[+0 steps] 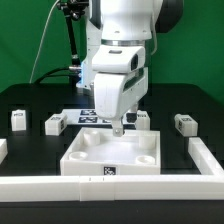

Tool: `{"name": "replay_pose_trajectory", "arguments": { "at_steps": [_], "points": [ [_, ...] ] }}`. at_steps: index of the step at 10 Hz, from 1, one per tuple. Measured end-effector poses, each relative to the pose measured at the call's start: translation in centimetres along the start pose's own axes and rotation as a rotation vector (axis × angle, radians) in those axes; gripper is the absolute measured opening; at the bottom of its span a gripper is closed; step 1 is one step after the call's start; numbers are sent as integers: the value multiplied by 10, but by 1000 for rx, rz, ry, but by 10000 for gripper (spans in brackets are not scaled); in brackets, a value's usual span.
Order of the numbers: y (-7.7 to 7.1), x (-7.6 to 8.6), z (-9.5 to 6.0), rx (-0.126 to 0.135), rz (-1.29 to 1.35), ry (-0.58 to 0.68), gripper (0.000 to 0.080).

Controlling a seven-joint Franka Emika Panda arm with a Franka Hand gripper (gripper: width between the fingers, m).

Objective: Assemble one leg

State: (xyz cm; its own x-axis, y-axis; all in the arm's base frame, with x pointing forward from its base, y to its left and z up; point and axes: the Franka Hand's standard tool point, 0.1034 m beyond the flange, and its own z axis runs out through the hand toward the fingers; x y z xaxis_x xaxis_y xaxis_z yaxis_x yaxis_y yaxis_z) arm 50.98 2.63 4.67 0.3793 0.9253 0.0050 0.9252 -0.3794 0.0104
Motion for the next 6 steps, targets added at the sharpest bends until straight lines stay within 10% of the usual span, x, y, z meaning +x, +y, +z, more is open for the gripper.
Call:
{"name": "replay_pose_trajectory", "arguments": {
  "at_steps": [6],
  "points": [
    [-24, -2, 24, -10, -106, 15, 650]
  ]
}}
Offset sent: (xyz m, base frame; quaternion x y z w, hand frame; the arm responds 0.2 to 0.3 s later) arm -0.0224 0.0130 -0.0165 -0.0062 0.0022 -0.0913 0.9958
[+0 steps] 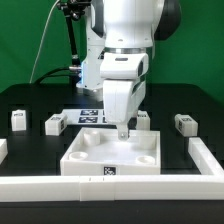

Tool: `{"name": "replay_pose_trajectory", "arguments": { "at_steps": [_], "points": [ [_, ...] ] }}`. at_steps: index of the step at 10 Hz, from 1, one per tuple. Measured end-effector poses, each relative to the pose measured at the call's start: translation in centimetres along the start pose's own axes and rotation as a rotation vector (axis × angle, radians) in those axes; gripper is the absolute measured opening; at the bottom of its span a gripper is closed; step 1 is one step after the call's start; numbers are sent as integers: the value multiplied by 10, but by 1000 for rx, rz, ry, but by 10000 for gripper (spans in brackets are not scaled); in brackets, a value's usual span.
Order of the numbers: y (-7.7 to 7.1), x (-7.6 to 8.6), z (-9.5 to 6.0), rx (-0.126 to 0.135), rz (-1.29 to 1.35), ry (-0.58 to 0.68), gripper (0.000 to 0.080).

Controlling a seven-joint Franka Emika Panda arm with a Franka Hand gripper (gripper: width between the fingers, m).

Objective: Assemble one leg

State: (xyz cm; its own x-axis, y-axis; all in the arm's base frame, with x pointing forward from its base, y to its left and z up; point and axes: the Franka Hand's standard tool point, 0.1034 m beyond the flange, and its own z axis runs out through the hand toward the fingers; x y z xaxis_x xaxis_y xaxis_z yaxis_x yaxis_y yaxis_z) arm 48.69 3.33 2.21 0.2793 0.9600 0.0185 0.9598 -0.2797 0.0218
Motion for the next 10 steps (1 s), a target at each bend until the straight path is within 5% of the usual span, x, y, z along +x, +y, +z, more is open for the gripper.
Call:
{"name": "replay_pose_trajectory", "arguments": {
  "at_steps": [3, 4, 5, 7, 8, 9, 10],
  "points": [
    [-4, -3, 10, 10, 23, -1, 650],
    [-4, -3, 10, 10, 23, -1, 559],
    [-4, -3, 10, 11, 23, -1, 559],
    [-4, -3, 11, 12, 23, -2, 213],
    [-4, -3, 11, 12, 23, -2, 213],
    [-4, -3, 11, 12, 23, -2, 62],
    [-4, -3, 11, 12, 24, -2, 58]
  ]
}}
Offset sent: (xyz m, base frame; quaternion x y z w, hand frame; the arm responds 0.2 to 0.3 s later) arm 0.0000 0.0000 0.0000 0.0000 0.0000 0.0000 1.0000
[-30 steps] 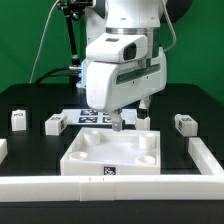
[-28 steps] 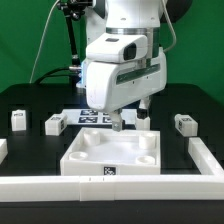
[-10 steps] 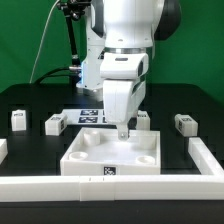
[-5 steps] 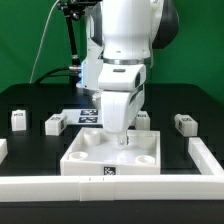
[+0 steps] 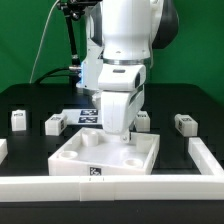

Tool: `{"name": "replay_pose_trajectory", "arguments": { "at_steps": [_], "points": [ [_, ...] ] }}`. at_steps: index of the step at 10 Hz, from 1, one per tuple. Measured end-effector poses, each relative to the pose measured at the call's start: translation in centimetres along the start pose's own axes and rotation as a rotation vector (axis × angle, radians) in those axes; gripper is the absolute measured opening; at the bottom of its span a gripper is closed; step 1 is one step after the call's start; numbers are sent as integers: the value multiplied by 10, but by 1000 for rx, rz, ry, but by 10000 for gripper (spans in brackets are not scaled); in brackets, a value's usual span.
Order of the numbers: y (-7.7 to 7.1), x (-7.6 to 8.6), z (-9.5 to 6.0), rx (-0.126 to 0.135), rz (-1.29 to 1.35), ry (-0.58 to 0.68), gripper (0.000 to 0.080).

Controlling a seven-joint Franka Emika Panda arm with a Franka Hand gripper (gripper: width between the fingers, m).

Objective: Assemble one leg

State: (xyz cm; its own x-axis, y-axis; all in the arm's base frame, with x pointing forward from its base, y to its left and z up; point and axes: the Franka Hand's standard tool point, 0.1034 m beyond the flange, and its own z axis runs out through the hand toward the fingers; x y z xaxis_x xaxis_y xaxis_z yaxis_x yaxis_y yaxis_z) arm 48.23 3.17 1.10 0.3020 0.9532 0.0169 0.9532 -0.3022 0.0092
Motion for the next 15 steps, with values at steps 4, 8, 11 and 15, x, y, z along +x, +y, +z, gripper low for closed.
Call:
{"name": "replay_pose_trajectory", "arguments": {
  "at_steps": [4, 8, 11, 15],
  "points": [
    [0, 0, 0, 0, 0, 0, 58],
    [-1, 11, -2, 6, -119, -10, 58],
    [-3, 15, -1, 30, -144, -17, 58],
    [-3, 15, -1, 30, -144, -17, 58]
  ]
}}
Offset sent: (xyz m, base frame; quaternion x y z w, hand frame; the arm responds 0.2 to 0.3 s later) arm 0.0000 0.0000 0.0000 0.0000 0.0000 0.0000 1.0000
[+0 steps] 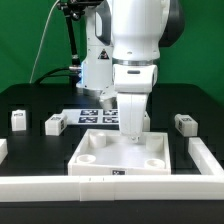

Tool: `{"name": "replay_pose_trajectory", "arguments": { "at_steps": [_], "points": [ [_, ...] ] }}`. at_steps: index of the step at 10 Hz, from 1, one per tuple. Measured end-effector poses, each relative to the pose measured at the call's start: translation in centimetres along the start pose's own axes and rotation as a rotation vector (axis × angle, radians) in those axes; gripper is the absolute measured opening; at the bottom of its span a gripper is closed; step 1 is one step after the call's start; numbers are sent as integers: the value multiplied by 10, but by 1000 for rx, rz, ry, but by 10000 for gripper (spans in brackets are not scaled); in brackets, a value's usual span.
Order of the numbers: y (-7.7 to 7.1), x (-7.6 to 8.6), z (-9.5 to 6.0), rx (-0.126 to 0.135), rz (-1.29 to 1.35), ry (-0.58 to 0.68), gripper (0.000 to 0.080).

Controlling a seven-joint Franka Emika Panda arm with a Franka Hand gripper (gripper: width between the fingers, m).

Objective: Assemble one leg

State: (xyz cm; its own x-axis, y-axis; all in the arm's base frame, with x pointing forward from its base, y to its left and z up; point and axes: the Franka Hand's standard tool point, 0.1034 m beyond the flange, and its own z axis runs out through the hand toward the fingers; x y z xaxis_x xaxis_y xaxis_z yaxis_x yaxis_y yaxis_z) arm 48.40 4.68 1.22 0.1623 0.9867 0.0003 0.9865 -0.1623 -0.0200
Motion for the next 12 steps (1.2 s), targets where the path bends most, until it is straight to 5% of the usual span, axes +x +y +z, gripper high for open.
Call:
{"name": "replay_pose_trajectory", "arguments": {
  "at_steps": [3, 9, 12],
  "points": [
    [5, 21, 1, -9, -55, 2, 59],
    [7, 25, 1, -14, -65, 5, 59],
    [13, 40, 1, -33, -139, -1, 59]
  ]
}}
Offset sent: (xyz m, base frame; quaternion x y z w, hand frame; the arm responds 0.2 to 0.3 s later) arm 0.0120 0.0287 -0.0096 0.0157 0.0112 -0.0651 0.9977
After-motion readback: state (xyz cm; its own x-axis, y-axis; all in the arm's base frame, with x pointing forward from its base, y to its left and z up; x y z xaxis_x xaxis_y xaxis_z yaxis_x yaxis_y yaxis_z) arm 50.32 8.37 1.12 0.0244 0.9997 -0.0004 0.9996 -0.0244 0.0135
